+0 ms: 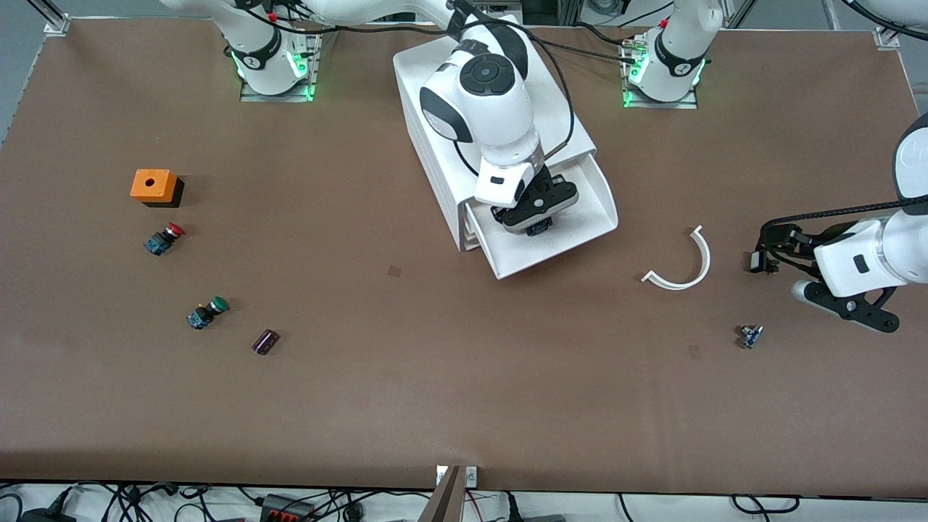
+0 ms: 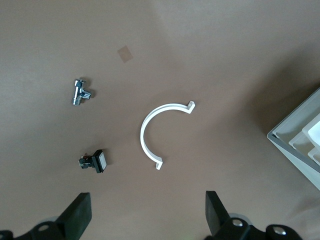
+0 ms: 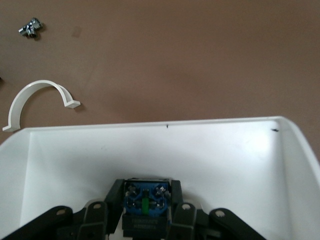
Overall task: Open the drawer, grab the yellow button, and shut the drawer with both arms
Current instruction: 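Lift the blue button out of the drawer with the right gripper, then carry the button toward the buttons while the left gripper pushes the drawer shut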
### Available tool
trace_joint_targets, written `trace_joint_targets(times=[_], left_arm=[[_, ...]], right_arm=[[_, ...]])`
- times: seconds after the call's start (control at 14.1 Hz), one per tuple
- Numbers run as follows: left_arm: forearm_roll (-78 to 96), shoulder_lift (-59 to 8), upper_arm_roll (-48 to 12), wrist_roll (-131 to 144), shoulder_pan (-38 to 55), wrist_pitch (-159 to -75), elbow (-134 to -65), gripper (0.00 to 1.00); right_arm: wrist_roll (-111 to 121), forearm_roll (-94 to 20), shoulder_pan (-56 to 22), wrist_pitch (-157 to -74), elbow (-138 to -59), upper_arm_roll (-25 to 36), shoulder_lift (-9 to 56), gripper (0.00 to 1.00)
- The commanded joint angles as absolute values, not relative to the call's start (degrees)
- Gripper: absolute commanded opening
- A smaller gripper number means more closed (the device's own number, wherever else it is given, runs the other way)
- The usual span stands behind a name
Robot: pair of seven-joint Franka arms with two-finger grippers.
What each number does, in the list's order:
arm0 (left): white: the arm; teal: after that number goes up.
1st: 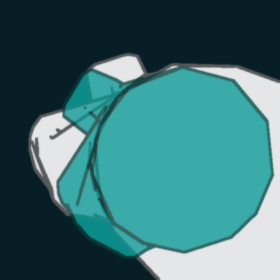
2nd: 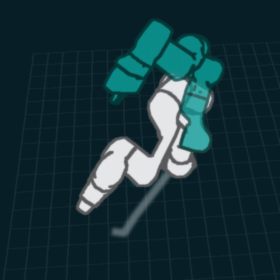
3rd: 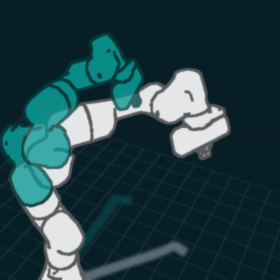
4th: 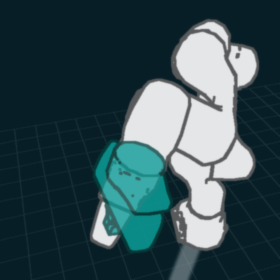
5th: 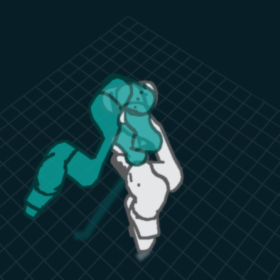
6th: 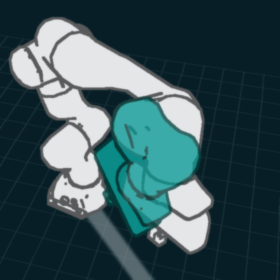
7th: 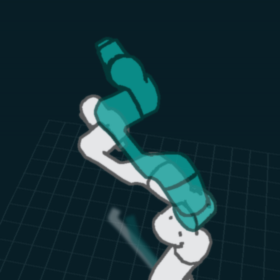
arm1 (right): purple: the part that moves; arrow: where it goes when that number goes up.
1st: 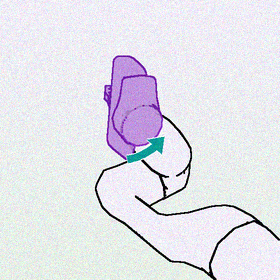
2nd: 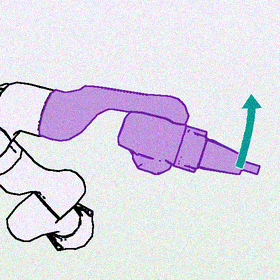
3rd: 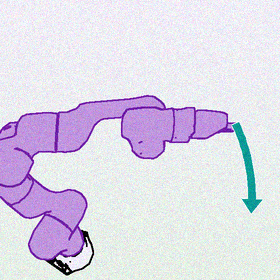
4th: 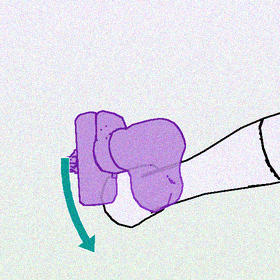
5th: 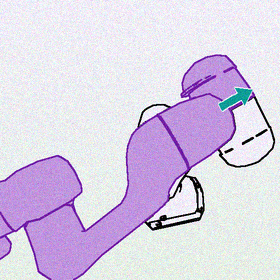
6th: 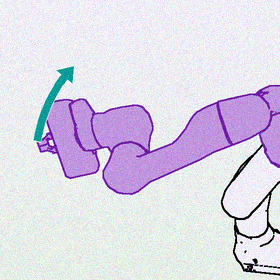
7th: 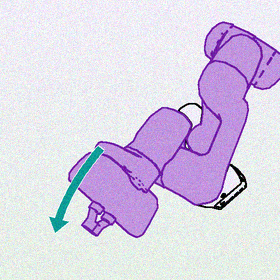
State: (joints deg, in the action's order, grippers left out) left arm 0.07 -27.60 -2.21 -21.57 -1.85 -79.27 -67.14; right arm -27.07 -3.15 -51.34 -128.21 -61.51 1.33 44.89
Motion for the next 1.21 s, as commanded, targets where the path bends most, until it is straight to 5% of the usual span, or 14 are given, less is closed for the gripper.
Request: trace_joint_targets(times=[0.0,0.28,0.64,0.85,1.14], left_arm=[[-1.2,-27.4,-2.5,-21.0,-1.7,-78.0,-66.6,1.00],[0.8,-27.4,-2.5,-20.6,-1.4,-75.8,-66.4,1.00],[7.4,-27.9,-2.6,-8.9,-1.9,-76.4,-67.1,1.00],[9.0,-30.6,-2.9,2.0,-0.2,-83.2,-69.9,1.00],[8.7,-32.2,-3.1,21.7,8.5,-94.3,-72.9,1.00]], right_arm=[[-28.3,-2.2,-52.1,-126.3,-56.0,4.1,45.3,0.00],[-28.0,-2.4,-51.1,-123.2,-54.8,8.3,42.9,0.00],[-25.1,-3.1,-40.9,-106.8,-55.1,10.1,39.9,0.00],[-14.6,-3.8,-33.9,-97.6,-57.1,9.9,39.0,0.00],[-4.9,-8.1,-26.5,-98.3,-66.9,10.0,37.4,0.00]])
